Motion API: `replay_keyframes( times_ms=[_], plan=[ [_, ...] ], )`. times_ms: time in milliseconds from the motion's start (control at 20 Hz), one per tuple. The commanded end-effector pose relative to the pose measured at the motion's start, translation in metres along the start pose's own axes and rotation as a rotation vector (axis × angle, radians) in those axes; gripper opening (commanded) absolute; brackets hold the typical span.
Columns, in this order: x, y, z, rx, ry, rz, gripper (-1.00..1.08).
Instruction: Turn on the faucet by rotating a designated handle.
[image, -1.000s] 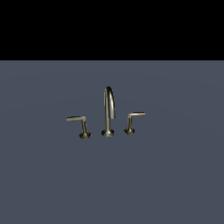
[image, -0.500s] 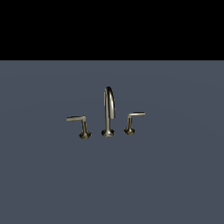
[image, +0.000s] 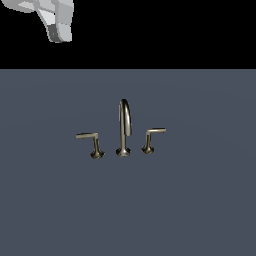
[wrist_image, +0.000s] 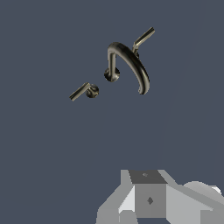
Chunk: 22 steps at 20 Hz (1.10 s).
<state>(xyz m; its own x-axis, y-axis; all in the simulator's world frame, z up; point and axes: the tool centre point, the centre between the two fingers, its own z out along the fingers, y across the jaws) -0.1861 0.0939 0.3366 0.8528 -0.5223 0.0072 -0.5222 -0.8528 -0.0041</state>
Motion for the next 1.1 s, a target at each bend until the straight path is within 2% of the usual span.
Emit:
replay_keyframes(
  times_ms=[0,1050],
  plan=[
    [0.003,-0.012,0.015,0.001,-0.001,0.052,-1.00],
    [0.044,-0.089,0.123,0.005,-0.008,0.427,-1.00]
  ],
)
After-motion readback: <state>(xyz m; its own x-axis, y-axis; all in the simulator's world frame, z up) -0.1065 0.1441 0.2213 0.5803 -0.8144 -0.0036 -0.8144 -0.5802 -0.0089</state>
